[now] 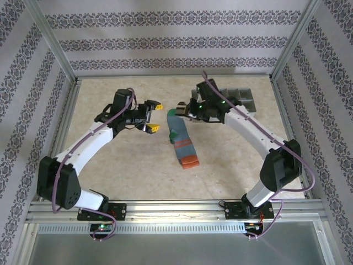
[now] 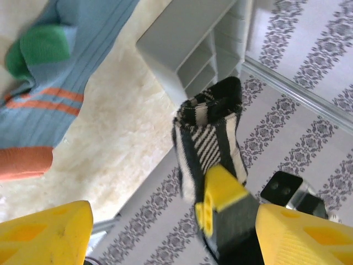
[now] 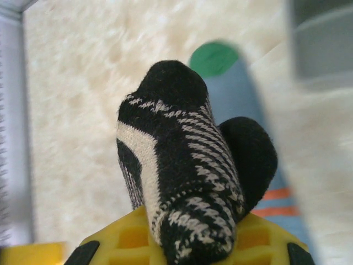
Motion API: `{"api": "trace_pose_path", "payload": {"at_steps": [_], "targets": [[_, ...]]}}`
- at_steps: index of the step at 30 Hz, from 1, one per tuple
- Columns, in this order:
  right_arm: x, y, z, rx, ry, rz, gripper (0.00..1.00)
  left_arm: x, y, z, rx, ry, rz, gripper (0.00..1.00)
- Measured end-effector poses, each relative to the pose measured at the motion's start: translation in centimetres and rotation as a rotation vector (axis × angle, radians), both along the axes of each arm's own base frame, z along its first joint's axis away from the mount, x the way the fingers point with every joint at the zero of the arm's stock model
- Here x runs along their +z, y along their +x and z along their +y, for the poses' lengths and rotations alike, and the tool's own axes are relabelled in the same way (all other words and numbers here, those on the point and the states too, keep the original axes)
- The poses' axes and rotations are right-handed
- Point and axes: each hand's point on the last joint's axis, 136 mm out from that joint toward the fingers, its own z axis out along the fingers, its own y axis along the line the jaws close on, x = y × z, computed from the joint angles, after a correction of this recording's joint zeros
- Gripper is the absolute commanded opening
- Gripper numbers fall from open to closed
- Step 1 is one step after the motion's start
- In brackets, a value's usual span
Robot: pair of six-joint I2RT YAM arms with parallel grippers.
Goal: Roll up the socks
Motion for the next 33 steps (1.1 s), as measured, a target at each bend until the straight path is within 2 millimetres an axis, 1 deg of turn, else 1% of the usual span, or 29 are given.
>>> {"api": "trace_pose_path", "payload": {"at_steps": [2,5,6,8,11,14,16,19,21,25,28,31,33], "targets": [[0.8,1.0,-2.6,0.000,-0.112,-0.048,0.00,1.7,-0.6,1.1,0.000,0.070,-0.086,0.75],[1.0,2.8,-5.8,0.001,-0.256,-0.073,0.00,3.3,-2.1,2.8,0.007,0.154,-0.181,0.73],[0.9,3.4,-6.4,0.006,-0.291,-0.076,0.00,3.5,-2.6,3.2,0.010,0.171,-0.200,0.73],[0.0,4.9,-7.3,0.024,-0.363,-0.068,0.00,3.4,-3.7,4.0,0.012,0.201,-0.228,0.72],[-2.2,6.5,-7.4,0.069,-0.429,-0.033,0.00,1.9,-5.0,4.7,0.011,0.231,-0.220,0.71],[-4.3,7.6,-6.8,0.113,-0.462,0.008,0.00,0.1,-5.7,5.1,0.005,0.253,-0.187,0.71],[-5.3,8.0,-6.5,0.127,-0.468,0.027,0.00,-0.7,-6.1,5.2,0.002,0.261,-0.171,0.71],[-5.9,8.2,-6.0,0.140,-0.450,0.041,0.00,-0.9,-6.4,5.4,0.004,0.263,-0.170,0.70],[-5.9,8.2,-5.9,0.144,-0.430,0.045,0.00,-0.8,-6.6,5.4,0.004,0.262,-0.173,0.70],[-5.7,8.7,-5.6,0.131,-0.344,0.045,0.00,-1.0,-6.6,5.5,0.004,0.263,-0.171,0.69],[-6.3,9.2,-6.5,0.104,-0.291,0.062,0.00,-1.0,-6.6,5.5,0.004,0.262,-0.171,0.69],[-7.7,9.1,-7.7,0.078,-0.261,0.107,0.00,-1.0,-6.6,5.4,0.004,0.263,-0.170,0.69],[-8.3,9.0,-8.2,0.073,-0.246,0.124,0.00,-1.0,-6.6,5.4,0.003,0.262,-0.169,0.68]]}}
